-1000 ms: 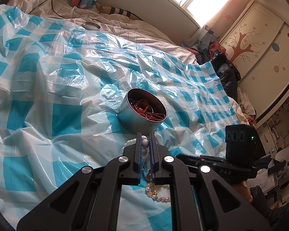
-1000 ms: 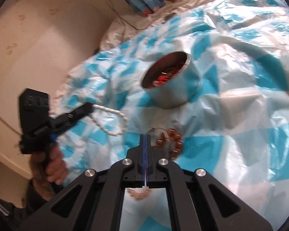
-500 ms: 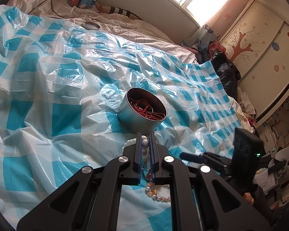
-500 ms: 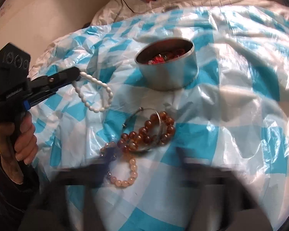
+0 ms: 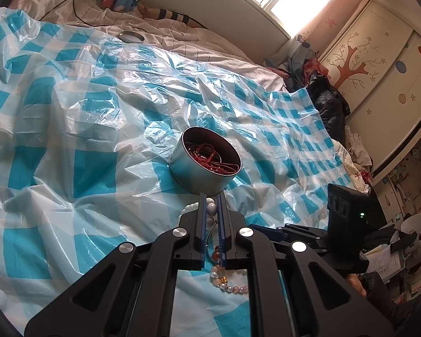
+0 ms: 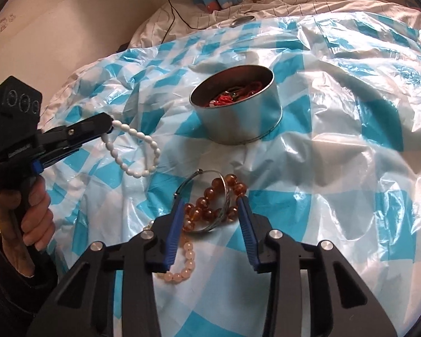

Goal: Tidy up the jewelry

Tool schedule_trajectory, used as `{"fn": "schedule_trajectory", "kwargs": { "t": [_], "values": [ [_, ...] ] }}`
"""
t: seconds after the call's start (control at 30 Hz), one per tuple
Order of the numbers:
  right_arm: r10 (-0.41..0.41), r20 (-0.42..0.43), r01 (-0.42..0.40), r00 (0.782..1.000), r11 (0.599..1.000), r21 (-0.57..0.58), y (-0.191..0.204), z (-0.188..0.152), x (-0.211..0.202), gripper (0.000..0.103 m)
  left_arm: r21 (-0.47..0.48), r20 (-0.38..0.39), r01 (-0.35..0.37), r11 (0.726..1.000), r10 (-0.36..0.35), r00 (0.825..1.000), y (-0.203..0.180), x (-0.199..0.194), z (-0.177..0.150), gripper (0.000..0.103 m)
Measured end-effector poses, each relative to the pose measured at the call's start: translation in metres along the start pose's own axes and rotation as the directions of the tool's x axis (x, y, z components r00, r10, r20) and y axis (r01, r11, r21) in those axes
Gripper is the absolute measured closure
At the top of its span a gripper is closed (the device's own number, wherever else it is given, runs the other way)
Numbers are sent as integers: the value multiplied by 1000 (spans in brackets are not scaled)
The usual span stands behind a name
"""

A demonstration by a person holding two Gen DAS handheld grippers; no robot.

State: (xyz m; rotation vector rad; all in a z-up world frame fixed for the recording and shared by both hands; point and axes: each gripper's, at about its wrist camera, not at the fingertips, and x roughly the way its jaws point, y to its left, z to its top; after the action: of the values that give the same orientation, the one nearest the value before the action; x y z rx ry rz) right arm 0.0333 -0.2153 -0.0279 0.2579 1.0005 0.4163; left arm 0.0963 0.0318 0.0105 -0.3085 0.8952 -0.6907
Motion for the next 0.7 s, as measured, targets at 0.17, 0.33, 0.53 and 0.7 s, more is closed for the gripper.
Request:
{"fn": "schedule_trajectory", "kwargs": {
  "t": [0.17, 0.33, 0.53, 0.7],
  "values": [
    [-24, -13, 24, 1000, 999, 25, -4, 1, 9, 76, 1, -2, -2, 1000, 2, 1000, -1, 0, 0, 96],
    [-49, 0, 49, 999, 999, -9, -1, 0, 7, 97, -1, 0, -2, 1000, 2, 1000, 0, 0, 1, 96],
    [-9, 114, 18, 993, 997, -73, 14, 3, -21, 98, 0, -2, -1, 1000, 1, 1000, 1, 0, 2, 96],
    [200, 205, -194, 958, 980, -46, 9, 10, -53, 99, 0, -3, 0, 1000, 0, 1000, 0, 0, 1, 96]
  ]
}}
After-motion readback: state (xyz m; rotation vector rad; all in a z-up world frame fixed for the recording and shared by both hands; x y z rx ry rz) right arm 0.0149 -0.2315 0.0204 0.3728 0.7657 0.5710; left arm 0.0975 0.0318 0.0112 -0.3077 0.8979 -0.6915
